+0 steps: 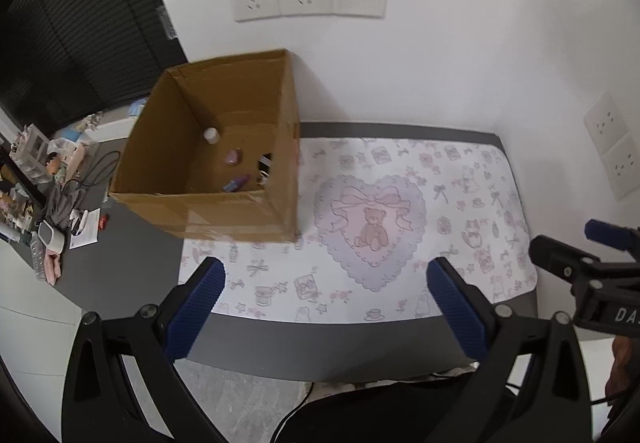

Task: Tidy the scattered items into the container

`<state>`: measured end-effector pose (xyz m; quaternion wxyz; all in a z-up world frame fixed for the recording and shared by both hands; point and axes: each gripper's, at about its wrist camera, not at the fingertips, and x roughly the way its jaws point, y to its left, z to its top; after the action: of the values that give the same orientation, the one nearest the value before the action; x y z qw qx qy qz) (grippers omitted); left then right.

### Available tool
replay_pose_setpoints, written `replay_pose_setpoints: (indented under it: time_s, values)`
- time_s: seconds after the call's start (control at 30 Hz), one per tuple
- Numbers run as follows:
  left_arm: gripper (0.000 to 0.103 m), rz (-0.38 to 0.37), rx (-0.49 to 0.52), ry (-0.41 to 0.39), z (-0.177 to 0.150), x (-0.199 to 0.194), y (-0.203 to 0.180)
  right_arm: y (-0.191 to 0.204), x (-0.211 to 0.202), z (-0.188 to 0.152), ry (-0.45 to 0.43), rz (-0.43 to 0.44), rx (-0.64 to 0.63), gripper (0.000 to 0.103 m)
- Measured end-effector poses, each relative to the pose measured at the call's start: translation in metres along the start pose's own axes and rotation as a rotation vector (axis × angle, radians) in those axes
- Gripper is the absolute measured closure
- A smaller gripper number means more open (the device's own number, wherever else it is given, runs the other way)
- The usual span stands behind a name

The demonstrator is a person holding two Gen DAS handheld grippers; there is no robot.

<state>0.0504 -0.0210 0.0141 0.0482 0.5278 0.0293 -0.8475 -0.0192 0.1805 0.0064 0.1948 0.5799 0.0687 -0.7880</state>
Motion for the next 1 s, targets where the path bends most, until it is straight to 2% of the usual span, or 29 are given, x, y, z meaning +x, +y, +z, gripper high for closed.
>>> replay_pose_setpoints:
  time_s: [0.17, 0.3, 0.43, 0.57, 0.73, 1.0]
  values:
    - [0.002, -0.028, -0.042, -0.008, 0.011, -0.018, 0.028, 0.035, -0.02, 0.005, -0.045, 0.003, -0.04, 0.0]
    - [0.002, -0.034, -0.041, -0.024, 0.018, -0.025, 0.046, 0.059, -0.027, 0.008, -0.069, -0.034, -0.058, 0.0]
    - [0.002, -0.079, -0.06, -0.013, 0.022, -0.022, 0.071, 0.078, -0.028, 0.011, -0.071, -0.047, -0.03, 0.0]
    - [0.002, -0.093, -0.054, 0.011, 0.025, -0.015, 0.091, 0.099, -0.028, 0.013, -0.076, -0.076, -0.016, 0.0]
    - [0.002, -0.129, -0.028, 0.028, 0.026, -0.01, 0.105, 0.115, -0.026, 0.011, -0.074, -0.096, 0.004, 0.0]
    - [0.002, -0.147, -0.03, 0.039, 0.025, -0.007, 0.115, 0.125, -0.023, 0.009, -0.064, -0.117, 0.011, 0.0]
